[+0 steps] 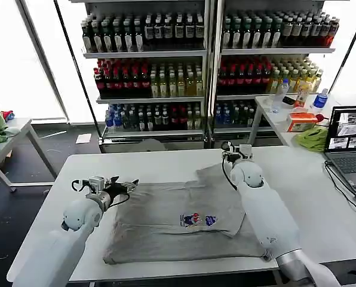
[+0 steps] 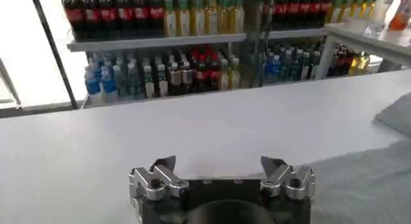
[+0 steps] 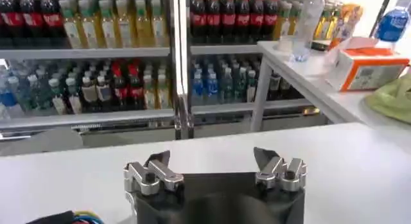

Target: Fold and organize the clothes.

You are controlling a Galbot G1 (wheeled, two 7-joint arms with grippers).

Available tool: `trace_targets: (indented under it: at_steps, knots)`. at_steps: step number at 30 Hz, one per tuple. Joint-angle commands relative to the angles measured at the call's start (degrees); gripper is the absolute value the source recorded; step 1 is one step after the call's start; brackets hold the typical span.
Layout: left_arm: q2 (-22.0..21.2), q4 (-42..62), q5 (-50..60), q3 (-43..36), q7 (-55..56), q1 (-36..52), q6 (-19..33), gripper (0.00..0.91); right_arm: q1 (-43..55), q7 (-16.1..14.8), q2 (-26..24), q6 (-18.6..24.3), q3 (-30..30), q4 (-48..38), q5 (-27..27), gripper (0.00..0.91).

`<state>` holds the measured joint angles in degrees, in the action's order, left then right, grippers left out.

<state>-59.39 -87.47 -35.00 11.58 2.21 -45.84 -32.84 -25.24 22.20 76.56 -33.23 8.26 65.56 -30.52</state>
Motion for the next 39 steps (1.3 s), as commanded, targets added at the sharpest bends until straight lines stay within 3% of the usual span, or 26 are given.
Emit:
trace_targets:
  at_steps: [1,39]
  knots:
    - [-0.2,1.9,0.3,-0.3,-0.1,0.5,0.1,0.907,-0.2,-0.3,1.1,0.0,-0.4,-2.0,1.2,0.907]
    - [-2.1,5.1,1.4,1.3,-1.1,-0.6,1.3,0.907,-2.7,-1.0,4.2,0.1,-0.5,-3.9,4.7,0.907]
